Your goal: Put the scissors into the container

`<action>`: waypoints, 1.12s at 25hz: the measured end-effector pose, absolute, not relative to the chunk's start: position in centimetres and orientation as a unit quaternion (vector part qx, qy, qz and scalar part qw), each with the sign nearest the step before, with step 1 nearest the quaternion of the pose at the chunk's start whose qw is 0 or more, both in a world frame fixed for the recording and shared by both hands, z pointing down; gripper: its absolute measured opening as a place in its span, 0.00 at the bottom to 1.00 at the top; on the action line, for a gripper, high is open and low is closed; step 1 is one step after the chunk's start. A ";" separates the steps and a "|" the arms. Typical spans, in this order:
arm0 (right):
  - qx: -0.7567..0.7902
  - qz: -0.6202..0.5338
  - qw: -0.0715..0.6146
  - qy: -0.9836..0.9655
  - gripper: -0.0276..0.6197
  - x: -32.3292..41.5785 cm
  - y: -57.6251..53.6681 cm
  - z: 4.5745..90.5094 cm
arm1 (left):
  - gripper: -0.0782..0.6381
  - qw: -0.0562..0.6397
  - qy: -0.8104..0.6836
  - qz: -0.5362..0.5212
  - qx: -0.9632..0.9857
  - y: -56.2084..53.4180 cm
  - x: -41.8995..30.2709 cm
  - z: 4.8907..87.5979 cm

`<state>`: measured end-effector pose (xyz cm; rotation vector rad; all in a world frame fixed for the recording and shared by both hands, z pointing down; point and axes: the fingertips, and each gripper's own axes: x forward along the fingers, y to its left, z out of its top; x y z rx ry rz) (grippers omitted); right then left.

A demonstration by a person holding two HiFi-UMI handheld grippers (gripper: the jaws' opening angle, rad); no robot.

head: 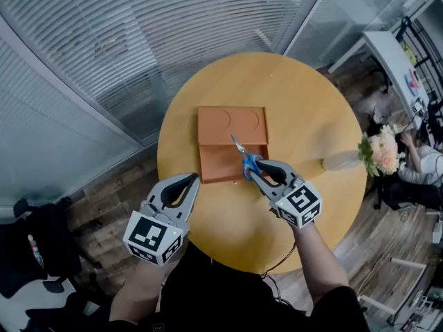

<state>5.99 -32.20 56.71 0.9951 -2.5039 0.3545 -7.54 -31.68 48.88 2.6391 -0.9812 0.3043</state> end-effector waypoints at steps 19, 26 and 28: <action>0.206 0.092 0.465 -0.856 0.19 4.7 -33.1 69.8 | 0.13 0.192 -0.380 0.101 0.899 -30.1 -10.7 52.6; 0.188 0.101 0.502 -0.838 0.19 4.8 -33.8 72.4 | 0.13 0.202 -0.387 0.110 0.893 -29.9 -11.8 53.7; 0.182 0.099 0.519 -0.829 0.19 5.0 -33.6 73.2 | 0.13 0.202 -0.388 0.111 0.892 -29.9 -11.9 53.8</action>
